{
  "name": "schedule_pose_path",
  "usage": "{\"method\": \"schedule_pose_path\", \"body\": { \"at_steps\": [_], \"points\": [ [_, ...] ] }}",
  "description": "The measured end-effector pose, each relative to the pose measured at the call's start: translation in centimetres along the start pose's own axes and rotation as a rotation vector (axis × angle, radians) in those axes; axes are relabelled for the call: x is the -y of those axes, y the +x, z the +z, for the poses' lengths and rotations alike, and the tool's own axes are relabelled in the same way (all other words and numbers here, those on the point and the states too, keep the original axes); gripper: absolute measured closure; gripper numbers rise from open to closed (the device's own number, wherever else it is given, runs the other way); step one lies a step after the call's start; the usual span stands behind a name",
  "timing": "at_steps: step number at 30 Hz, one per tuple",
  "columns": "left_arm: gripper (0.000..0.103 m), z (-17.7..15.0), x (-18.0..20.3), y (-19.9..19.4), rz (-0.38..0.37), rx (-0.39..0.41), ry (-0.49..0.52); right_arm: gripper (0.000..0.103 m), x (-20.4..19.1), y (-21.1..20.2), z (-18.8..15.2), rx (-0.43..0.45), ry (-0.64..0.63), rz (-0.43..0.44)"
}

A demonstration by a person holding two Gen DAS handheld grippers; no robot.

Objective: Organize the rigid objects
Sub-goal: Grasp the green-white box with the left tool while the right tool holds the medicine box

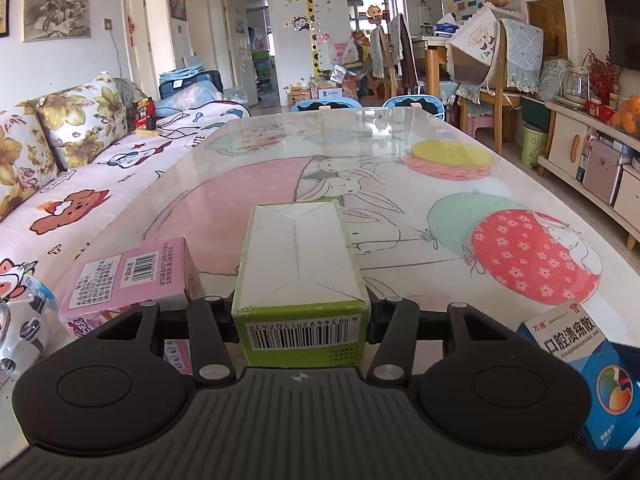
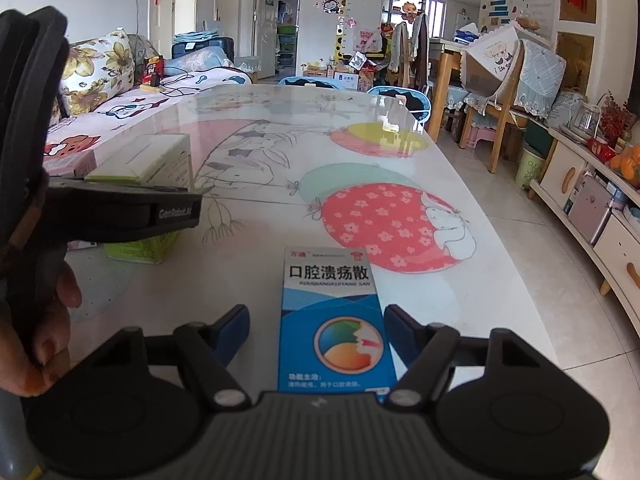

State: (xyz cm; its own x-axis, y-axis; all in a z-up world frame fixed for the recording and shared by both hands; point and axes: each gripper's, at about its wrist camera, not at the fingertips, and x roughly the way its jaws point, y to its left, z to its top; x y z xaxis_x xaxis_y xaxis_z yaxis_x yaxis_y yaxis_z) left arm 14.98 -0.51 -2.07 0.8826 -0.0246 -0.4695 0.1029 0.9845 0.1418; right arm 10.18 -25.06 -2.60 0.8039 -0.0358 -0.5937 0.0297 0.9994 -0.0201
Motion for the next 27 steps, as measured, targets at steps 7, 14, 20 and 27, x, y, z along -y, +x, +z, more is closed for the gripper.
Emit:
{"method": "schedule_pose_path", "body": {
  "at_steps": [7, 14, 20, 27],
  "points": [
    [0.040, -0.9, -0.3, -2.8, -0.003, 0.001, -0.003, 0.053, -0.6, -0.4, -0.1, 0.009, -0.028, -0.015],
    [0.040, -1.2, -2.1, -7.0, -0.023, 0.027, -0.017, 0.053, -1.3, -1.6, -0.2, 0.053, -0.061, -0.025],
    [0.040, -2.0, -3.7, -10.6, -0.037, 0.032, -0.024, 0.053, -2.4, -2.8, -0.5, 0.087, -0.073, -0.029],
    [0.040, -2.5, -5.1, -13.0, -0.022, 0.040, -0.035, 0.053, -3.6, -4.2, -0.9, 0.099, -0.078, -0.020]
  ]
}}
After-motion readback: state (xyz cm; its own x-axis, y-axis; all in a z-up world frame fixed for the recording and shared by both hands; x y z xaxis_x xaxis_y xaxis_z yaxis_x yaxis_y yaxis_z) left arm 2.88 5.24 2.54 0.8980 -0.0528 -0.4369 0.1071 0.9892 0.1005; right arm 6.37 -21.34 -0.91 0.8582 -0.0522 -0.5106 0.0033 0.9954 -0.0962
